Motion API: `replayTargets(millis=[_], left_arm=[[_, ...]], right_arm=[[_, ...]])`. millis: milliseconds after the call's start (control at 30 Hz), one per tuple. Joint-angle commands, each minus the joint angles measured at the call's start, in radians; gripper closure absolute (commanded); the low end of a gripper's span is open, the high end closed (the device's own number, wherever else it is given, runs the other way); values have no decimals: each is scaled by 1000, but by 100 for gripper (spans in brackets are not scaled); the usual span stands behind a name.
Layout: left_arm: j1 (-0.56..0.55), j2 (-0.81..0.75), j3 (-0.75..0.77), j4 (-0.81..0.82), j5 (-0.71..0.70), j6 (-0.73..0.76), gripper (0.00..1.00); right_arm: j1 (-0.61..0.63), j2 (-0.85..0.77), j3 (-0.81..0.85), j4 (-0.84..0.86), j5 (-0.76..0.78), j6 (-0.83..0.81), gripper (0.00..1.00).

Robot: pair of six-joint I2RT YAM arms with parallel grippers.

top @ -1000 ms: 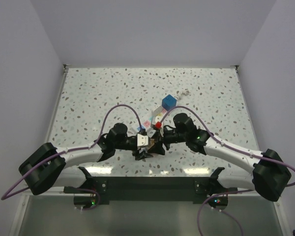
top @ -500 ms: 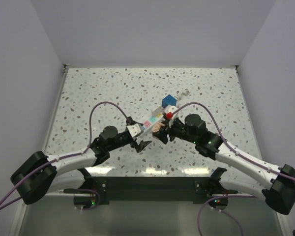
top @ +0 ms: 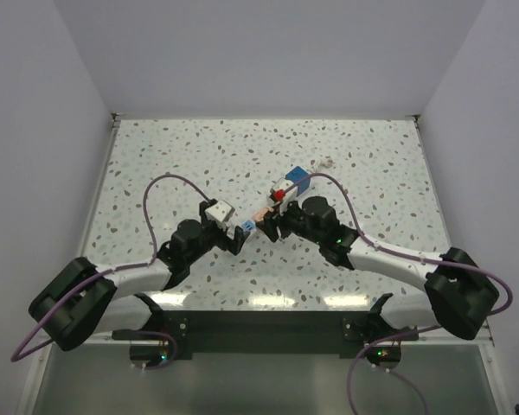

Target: Insert the plug

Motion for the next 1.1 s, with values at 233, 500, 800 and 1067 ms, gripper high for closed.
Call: replayTargets(millis=[233,500,800,1067], left_arm=[[32,142,72,120,-50,-39,0],[50,231,123,128,-39,-33,1],[75,307,153,118,-1,-41,4],[86,330,149,108,7,-44,6]], right_arm=[[0,127,53,261,79,-10,100],[0,232,65,378,80,-55,100],[-9,313,86,448,83,-61,100],[-30,359,82,480,108,-43,100]])
